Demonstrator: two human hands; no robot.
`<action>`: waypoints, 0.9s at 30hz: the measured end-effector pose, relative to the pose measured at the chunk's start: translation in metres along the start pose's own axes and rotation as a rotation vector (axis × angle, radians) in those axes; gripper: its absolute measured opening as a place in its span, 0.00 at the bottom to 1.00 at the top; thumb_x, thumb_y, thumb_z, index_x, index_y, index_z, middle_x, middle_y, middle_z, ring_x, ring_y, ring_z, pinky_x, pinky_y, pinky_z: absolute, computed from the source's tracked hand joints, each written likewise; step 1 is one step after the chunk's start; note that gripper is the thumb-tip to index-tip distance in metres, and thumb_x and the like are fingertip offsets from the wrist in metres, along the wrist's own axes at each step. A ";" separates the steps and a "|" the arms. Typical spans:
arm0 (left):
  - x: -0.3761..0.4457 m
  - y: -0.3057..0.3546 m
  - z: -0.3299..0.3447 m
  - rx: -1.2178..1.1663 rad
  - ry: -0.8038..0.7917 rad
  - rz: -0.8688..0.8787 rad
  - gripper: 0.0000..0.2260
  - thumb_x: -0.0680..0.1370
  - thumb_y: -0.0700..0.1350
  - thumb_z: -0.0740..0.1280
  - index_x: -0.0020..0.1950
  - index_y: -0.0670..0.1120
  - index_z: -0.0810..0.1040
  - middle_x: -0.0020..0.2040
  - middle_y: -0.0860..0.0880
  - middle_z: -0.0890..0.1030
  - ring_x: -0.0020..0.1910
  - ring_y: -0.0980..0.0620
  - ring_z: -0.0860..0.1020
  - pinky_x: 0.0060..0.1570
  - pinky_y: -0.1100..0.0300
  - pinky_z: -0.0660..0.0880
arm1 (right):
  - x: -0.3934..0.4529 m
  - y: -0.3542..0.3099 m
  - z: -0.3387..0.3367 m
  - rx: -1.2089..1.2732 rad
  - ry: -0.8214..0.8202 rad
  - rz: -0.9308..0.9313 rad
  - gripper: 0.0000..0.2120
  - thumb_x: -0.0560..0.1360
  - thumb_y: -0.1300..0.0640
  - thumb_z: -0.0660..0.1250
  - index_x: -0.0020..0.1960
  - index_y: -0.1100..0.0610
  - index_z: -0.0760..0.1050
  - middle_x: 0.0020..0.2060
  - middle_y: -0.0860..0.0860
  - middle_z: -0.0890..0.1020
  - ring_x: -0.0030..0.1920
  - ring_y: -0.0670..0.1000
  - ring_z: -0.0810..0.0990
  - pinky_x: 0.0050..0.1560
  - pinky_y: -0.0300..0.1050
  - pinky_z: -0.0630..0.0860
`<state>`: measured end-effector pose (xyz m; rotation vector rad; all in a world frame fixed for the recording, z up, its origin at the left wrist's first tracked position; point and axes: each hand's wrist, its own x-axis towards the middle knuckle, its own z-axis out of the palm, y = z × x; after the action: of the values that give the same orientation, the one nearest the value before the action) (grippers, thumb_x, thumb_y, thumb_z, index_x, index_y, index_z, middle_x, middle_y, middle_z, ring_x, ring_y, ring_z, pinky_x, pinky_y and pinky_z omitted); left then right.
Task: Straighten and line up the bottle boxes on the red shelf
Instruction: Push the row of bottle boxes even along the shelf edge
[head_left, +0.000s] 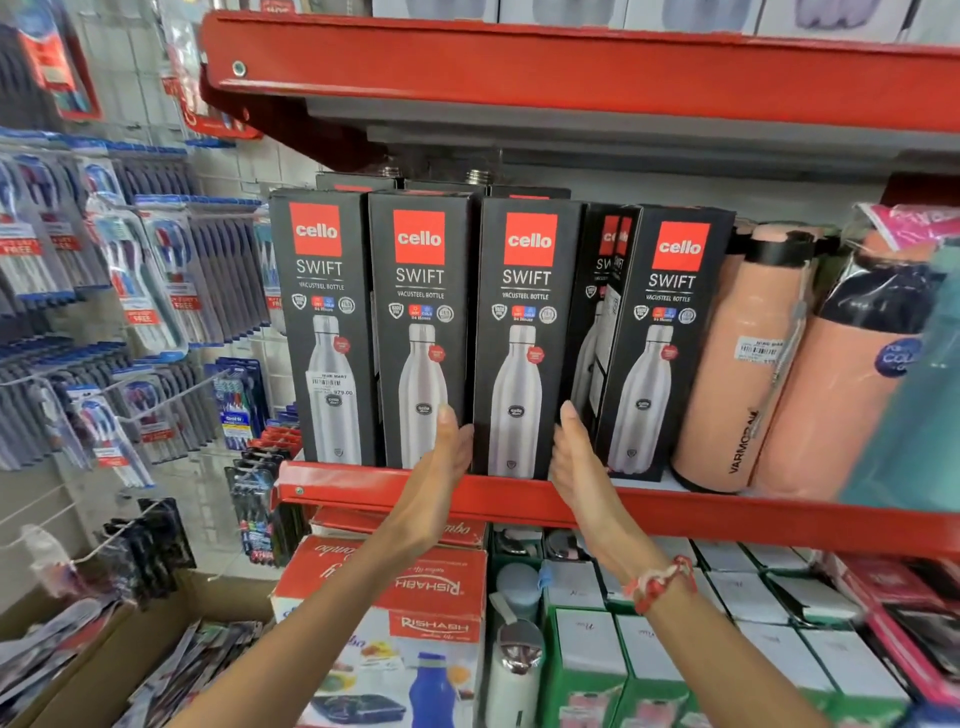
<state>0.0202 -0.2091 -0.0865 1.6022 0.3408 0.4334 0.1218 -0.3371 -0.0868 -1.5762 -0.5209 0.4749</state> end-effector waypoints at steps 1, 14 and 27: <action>-0.001 0.001 0.000 -0.005 -0.002 0.005 0.60 0.55 0.82 0.44 0.77 0.46 0.59 0.78 0.46 0.62 0.76 0.51 0.62 0.75 0.56 0.54 | -0.002 0.000 0.000 -0.008 0.011 -0.013 0.65 0.51 0.15 0.54 0.78 0.52 0.51 0.79 0.53 0.57 0.78 0.54 0.58 0.78 0.58 0.53; -0.009 0.016 -0.003 0.187 0.090 0.053 0.51 0.60 0.82 0.42 0.57 0.45 0.79 0.57 0.41 0.81 0.59 0.46 0.79 0.71 0.46 0.66 | -0.003 0.003 -0.014 -0.102 0.050 -0.073 0.50 0.68 0.23 0.51 0.72 0.63 0.62 0.69 0.68 0.65 0.69 0.67 0.67 0.70 0.58 0.67; 0.037 0.014 0.117 -0.066 -0.063 -0.028 0.65 0.49 0.85 0.45 0.76 0.47 0.60 0.78 0.47 0.62 0.77 0.49 0.60 0.77 0.46 0.52 | -0.004 0.015 -0.089 -0.123 0.432 -0.187 0.29 0.80 0.41 0.52 0.76 0.54 0.60 0.76 0.49 0.64 0.75 0.49 0.62 0.72 0.47 0.57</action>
<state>0.1074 -0.2959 -0.0752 1.5416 0.2978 0.3682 0.1717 -0.4119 -0.0955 -1.6683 -0.3635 -0.0443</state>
